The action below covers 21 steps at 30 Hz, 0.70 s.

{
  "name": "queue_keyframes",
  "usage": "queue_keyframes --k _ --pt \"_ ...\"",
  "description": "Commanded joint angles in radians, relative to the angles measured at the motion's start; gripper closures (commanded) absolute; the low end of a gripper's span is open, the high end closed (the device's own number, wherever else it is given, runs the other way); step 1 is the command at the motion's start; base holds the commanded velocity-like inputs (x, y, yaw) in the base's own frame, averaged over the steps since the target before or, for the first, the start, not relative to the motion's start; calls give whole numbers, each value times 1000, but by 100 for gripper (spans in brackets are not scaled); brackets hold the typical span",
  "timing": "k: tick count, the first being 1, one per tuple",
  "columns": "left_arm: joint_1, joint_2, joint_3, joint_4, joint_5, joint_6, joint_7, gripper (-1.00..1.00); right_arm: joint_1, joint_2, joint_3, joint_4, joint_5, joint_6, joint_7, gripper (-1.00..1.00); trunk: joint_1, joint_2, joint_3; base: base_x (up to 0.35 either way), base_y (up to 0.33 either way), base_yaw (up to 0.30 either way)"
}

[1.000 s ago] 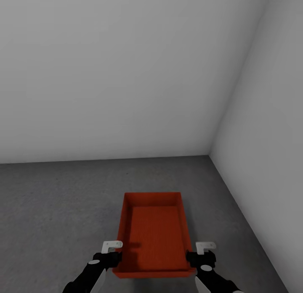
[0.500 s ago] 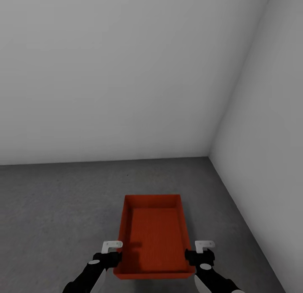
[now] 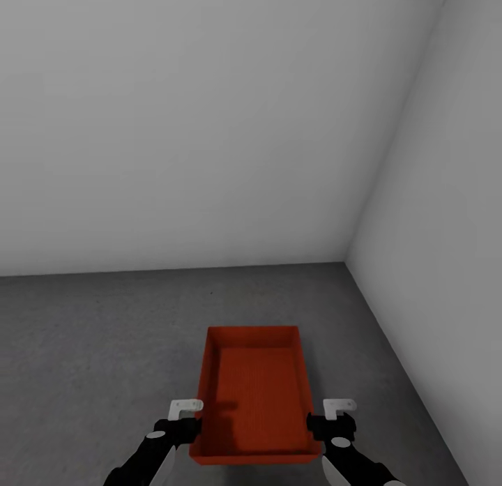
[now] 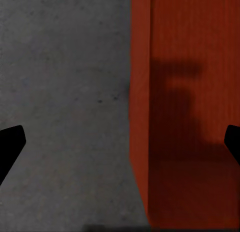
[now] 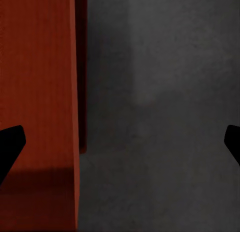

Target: Move the two storage containers from the living room to the garage. In the garage, place one container on the floor and stack the other container on top of it (either order is fine).

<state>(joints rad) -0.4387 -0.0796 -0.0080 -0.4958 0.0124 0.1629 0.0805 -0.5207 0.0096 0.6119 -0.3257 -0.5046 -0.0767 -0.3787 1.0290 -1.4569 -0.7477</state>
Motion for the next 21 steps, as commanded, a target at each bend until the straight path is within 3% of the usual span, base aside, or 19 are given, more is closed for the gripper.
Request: queue_keyframes --k 1,21 --pt "0 0 -1 -2 1 6 4 -100 -1 0 8 1 -11 -6 -5 -100 -4 7 2 0 0 0" --pt "0 0 -2 -3 1 6 4 -100 -1 1 8 1 -11 -16 -32 -100 -81 147 68 0 0 0"
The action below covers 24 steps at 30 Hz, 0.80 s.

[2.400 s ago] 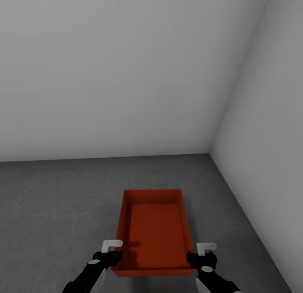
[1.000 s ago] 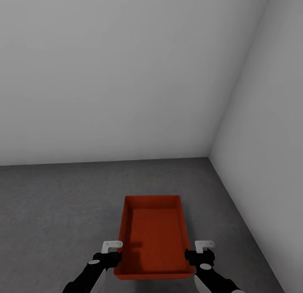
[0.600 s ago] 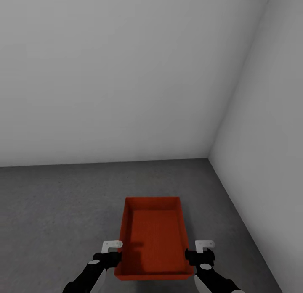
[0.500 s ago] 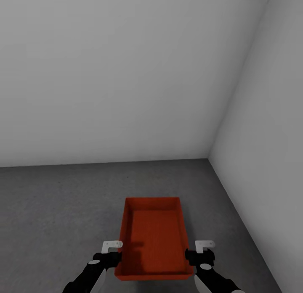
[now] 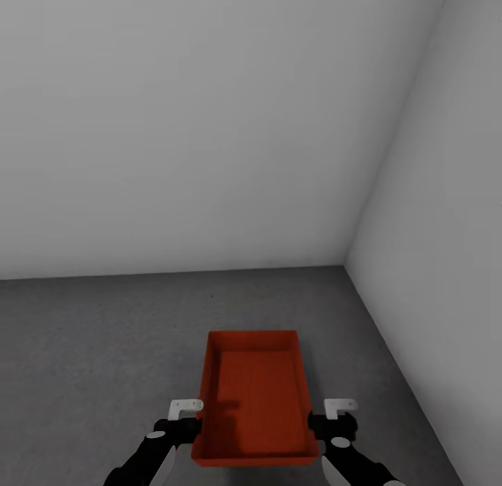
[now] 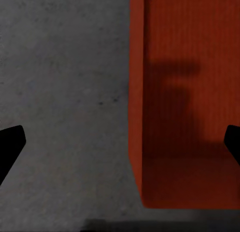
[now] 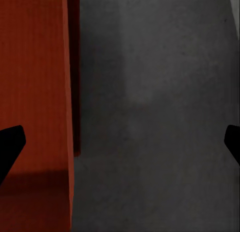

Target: Move the two storage containers from the living room to the garage. In the garage, place one container on the floor and stack the other container on top of it (either order is fine).

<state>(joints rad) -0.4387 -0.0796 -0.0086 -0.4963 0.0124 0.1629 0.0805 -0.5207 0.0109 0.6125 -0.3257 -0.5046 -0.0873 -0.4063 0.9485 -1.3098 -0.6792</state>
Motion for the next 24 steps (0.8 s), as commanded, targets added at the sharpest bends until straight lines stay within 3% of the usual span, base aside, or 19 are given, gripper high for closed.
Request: queue_keyframes --k 1,6,24 --pt "0 0 -1 -2 1 6 4 -100 -1 0 8 1 -11 -6 -9 -100 -4 7 4 0 0 0" --pt "0 0 -2 -2 1 6 4 -100 -1 1 9 1 -11 -8 -37 -100 -23 42 27 0 0 0" --pt "0 0 -5 -2 1 0 4 -100 -1 1 9 1 -11 -8 -42 -100 -92 168 111 0 0 0"
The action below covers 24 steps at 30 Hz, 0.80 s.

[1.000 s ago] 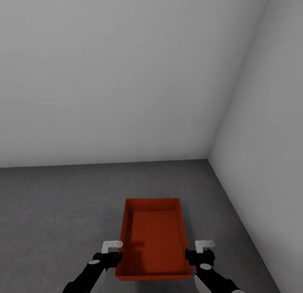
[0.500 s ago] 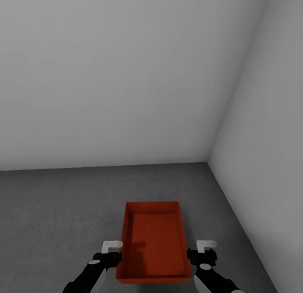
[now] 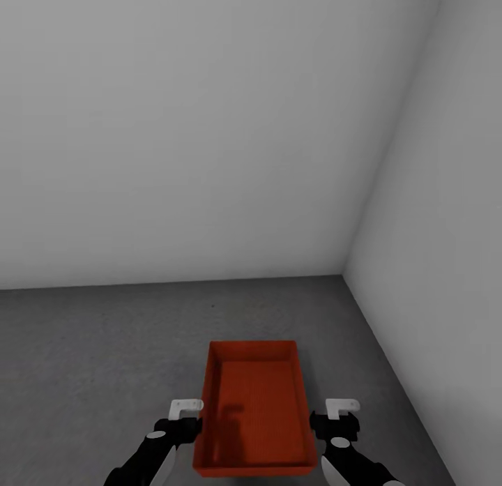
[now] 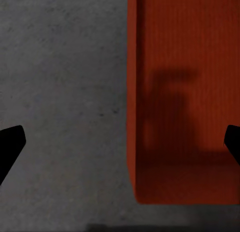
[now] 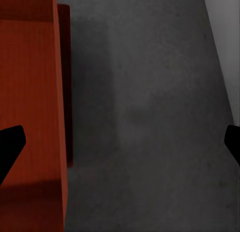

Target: Move the two storage containers from the living room to the garage. In the garage, place one container on the floor and stack the other container on top of it (either order is fine).

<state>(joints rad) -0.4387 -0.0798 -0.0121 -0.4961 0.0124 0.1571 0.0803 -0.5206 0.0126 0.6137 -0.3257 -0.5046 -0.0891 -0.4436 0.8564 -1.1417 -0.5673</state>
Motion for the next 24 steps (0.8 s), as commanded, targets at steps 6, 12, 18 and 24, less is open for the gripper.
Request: queue_keyframes --k 6,12,18,24 --pt "0 0 -2 -2 1 4 4 -100 -1 0 8 1 -11 -6 -5 -100 -23 42 27 0 0 0" --pt "0 0 -3 -3 1 0 4 -100 -1 0 8 1 -11 -6 -5 -100 -31 56 43 0 0 0" --pt "0 0 -3 -5 1 -2 3 -100 -1 0 8 1 -11 -6 -6 -100 -31 56 45 0 0 0" --pt "0 0 -4 -5 1 -2 2 -100 -1 -1 8 1 -11 -6 -6 -100 -31 56 45 0 0 0"
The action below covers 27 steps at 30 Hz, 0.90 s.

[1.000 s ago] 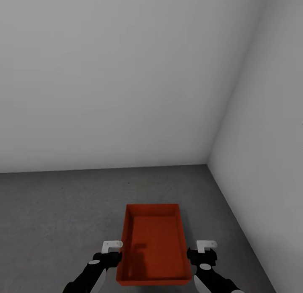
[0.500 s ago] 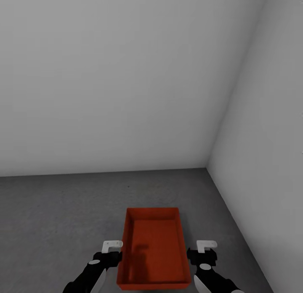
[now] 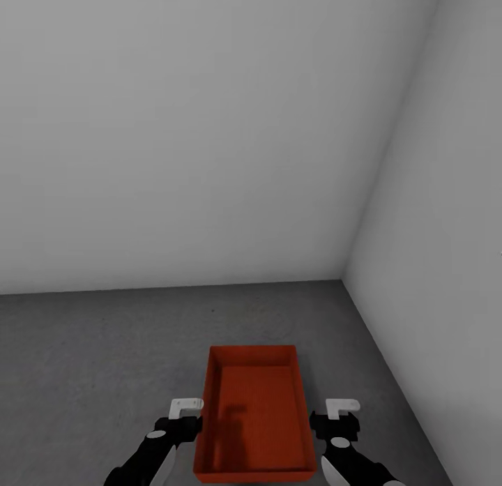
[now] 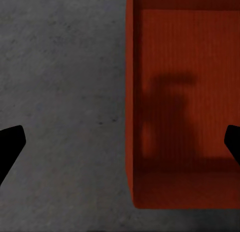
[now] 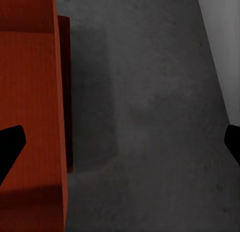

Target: Move the two storage containers from the living room to the garage. In the garage, place one container on the floor and stack the other container on top of it (either order is fine).

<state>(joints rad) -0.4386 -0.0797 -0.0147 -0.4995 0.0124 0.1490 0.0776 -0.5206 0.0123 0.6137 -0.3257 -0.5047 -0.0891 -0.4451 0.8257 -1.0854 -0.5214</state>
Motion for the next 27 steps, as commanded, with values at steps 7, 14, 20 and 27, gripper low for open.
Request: queue_keyframes --k 7,14,20,27 --pt "0 -2 -3 -2 1 10 2 -100 -1 -1 8 1 -11 -6 -4 -100 0 -1 -1 0 0 0" --pt "0 -2 -3 -2 1 9 3 -100 -1 -2 8 1 -11 -6 -4 -100 0 -1 -1 0 0 0" --pt "0 -2 -2 -2 1 9 4 -100 -1 -2 8 1 -11 -6 -4 -100 19 -36 -17 0 0 0" --pt "0 -2 -1 -2 1 9 4 -100 -1 -2 8 1 -11 -6 -4 -100 46 -85 -39 0 0 0"
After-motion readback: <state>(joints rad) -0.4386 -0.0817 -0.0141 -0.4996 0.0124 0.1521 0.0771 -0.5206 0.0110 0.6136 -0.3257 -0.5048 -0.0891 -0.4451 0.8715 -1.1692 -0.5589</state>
